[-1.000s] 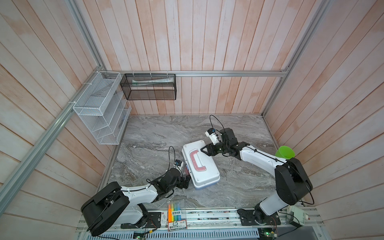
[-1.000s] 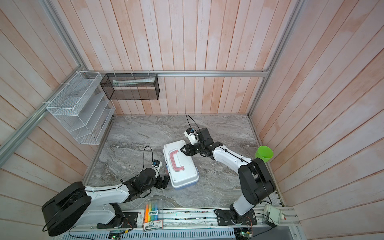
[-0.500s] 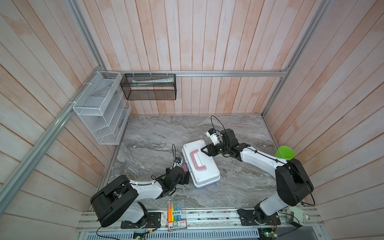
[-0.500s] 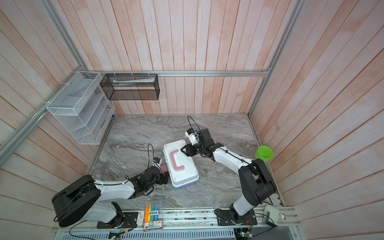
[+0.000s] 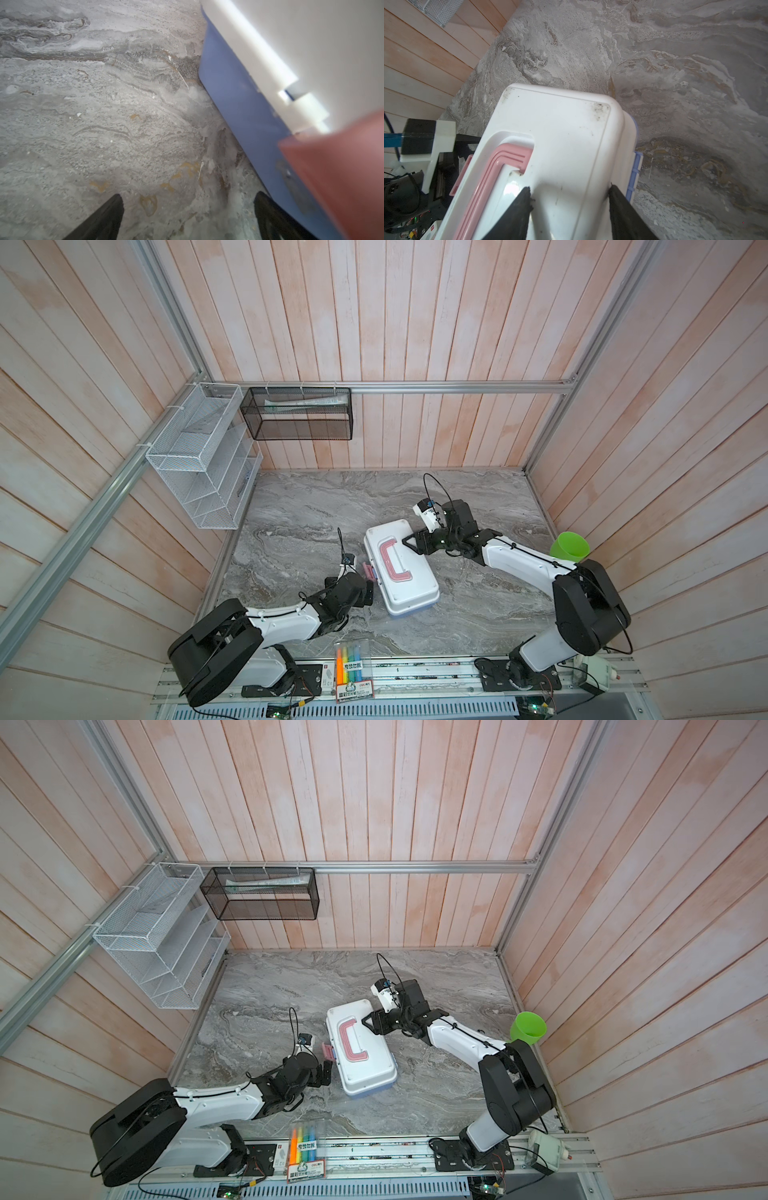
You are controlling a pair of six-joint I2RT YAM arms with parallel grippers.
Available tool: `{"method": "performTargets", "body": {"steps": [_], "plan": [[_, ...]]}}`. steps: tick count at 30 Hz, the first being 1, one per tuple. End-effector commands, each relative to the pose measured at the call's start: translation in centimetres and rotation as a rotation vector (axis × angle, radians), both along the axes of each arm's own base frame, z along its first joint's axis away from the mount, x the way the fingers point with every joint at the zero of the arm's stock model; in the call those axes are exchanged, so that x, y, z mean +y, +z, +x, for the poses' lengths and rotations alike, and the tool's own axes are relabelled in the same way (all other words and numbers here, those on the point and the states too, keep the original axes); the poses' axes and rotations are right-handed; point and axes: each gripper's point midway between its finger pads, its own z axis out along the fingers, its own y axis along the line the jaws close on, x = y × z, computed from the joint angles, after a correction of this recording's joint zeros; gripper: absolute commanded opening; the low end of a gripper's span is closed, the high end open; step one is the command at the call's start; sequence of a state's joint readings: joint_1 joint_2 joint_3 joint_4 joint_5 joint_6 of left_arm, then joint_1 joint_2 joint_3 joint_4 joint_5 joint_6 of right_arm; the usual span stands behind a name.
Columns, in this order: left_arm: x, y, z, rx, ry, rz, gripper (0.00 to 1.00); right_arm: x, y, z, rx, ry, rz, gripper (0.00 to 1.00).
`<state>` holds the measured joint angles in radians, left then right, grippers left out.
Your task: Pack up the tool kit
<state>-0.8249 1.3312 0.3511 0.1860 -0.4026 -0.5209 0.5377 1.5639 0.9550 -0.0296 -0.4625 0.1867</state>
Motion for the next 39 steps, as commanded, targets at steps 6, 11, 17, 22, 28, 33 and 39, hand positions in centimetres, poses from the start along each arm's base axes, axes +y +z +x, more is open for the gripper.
{"method": "performTargets", "body": {"steps": [6,11,17,22,28,33,39], "plan": [[1.2,1.4,0.7,-0.027,0.092,0.0,0.99,-0.3,-1.5,-2.9,0.073,0.043,-0.019,0.57],[0.9,2.0,1.2,-0.029,0.1,-0.049,0.98,-0.5,-1.6,-3.2,0.072,0.045,-0.015,0.57],[0.9,2.5,1.5,-0.024,0.12,-0.105,0.95,-0.4,-1.8,-3.3,0.072,0.049,-0.007,0.57],[0.9,3.2,1.7,-0.019,0.123,-0.213,0.9,-0.3,-1.9,-3.3,0.076,0.051,0.003,0.57],[-0.1,4.2,1.5,-0.009,0.08,-0.32,0.89,-0.2,-2.2,-3.3,0.083,0.05,0.003,0.57],[-0.6,4.8,1.3,-0.012,0.07,-0.378,0.89,-0.1,-2.4,-3.2,0.087,0.049,0.0,0.57],[-0.9,5.4,0.8,-0.011,0.047,-0.432,0.86,-0.1,-2.4,-3.1,0.088,0.049,0.003,0.57]]}}
